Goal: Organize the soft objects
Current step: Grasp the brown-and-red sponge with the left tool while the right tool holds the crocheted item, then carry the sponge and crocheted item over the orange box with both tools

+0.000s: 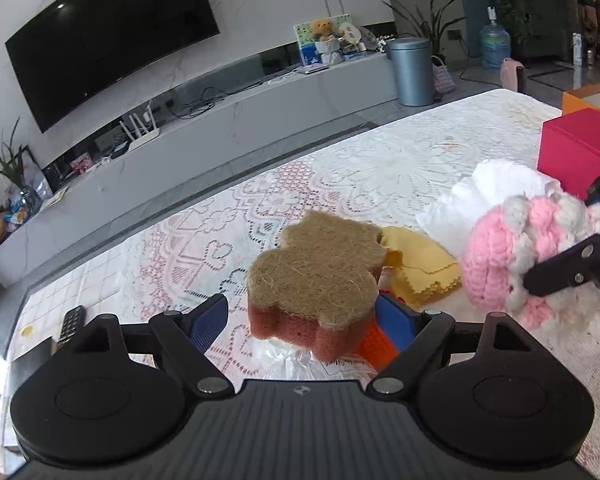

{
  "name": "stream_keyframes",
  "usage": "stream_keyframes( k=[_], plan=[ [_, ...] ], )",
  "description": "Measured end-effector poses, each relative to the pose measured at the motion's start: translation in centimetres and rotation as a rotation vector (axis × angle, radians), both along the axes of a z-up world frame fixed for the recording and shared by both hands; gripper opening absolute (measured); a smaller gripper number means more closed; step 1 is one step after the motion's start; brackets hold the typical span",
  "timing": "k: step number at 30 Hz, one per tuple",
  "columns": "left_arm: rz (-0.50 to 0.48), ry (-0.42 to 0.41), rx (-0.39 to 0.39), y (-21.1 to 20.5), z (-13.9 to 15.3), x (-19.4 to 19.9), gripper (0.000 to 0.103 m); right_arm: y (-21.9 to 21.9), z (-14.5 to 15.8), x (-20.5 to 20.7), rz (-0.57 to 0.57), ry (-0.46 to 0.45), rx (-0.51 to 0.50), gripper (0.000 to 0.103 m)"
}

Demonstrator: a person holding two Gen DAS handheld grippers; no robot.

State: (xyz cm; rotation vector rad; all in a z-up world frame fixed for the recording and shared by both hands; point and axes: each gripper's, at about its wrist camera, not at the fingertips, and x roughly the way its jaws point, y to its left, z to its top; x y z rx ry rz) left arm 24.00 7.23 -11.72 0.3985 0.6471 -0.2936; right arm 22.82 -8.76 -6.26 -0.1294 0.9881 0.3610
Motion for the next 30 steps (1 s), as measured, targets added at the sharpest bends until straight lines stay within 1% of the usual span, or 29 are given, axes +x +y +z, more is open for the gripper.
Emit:
stream_keyframes(
  k=[3,8,14,16,19,21,24,27,30],
  plan=[
    [-0.023,-0.02,0.01,-0.1,-0.6,0.4,0.098,0.1,-0.5,0.4,-0.008,0.015,-0.002,0.032],
    [-0.036,-0.005,0.012,-0.8,-1.1,0.9,0.098,0.1,-1.0,0.9,-0.017,0.035,0.006,0.033],
    [-0.051,-0.027,0.071,-2.5,-1.7,1.0,0.098,0.0,-1.5,1.2,-0.028,0.05,0.004,0.033],
    [-0.041,-0.031,0.097,-2.8,-1.8,1.0,0.089,-0.2,-1.7,1.2,-0.033,0.055,0.005,0.033],
    [-0.016,-0.02,0.093,-2.8,-1.6,1.0,0.085,-0.4,-1.7,1.2,-0.041,0.057,0.012,0.033],
    [0.003,-0.03,0.089,-2.9,-1.3,0.7,0.081,-0.5,-1.6,1.1,-0.046,0.055,0.012,0.033],
    [0.021,-0.07,0.092,-3.1,-0.3,-0.4,0.08,-0.7,-1.2,0.9,-0.052,0.045,0.015,0.033],
    [0.041,-0.088,0.078,-3.3,1.3,-1.6,0.079,-0.9,-0.4,0.4,-0.057,0.029,0.024,0.033],
    [0.08,-0.095,0.048,-3.2,3.3,-3.2,0.078,-1.3,0.7,-0.5,-0.058,0.01,0.038,0.033]
  ],
)
